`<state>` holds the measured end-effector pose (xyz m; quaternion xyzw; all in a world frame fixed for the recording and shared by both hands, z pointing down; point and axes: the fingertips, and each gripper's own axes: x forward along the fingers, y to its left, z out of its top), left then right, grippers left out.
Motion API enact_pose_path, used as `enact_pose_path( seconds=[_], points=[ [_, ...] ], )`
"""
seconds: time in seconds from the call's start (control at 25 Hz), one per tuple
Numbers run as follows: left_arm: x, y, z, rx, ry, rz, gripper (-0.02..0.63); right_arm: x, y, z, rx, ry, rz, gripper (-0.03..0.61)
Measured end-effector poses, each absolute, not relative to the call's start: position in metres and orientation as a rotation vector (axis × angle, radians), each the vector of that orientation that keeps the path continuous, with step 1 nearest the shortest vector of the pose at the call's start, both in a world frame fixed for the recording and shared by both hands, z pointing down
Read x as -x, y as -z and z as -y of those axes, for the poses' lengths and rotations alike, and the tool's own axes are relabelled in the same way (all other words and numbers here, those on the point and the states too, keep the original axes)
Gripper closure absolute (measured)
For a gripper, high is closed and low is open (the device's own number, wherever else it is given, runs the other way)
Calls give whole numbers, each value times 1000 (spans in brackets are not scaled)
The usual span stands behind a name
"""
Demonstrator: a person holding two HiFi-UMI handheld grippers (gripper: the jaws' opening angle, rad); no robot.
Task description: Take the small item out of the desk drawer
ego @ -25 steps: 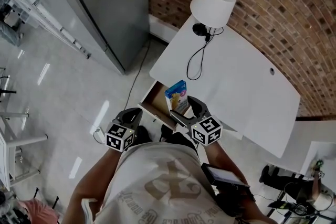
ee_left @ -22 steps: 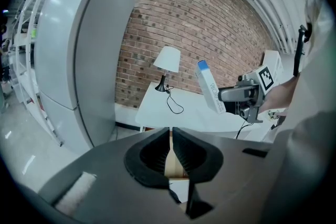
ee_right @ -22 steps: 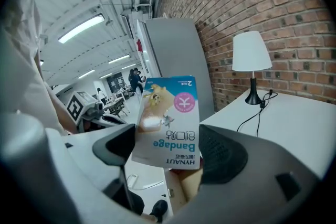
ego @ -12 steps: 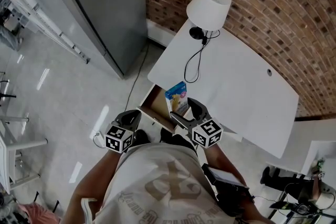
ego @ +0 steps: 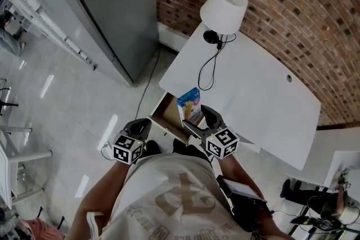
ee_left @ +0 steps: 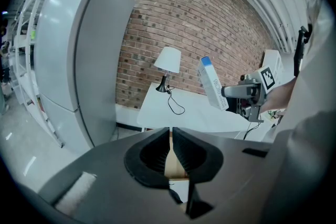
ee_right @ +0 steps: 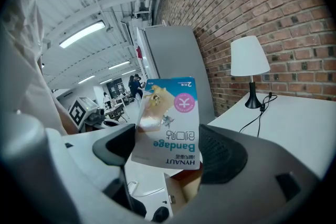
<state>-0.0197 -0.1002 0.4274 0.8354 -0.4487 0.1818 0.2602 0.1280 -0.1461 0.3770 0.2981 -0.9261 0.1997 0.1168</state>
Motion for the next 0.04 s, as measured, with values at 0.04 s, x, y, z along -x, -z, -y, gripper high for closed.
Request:
enact_pose_path(
  seconds=[0.04],
  points=[
    [20,-427,100,-2262,-494,1215,595,-128,-377,146,-872,-585,2712,236]
  ],
)
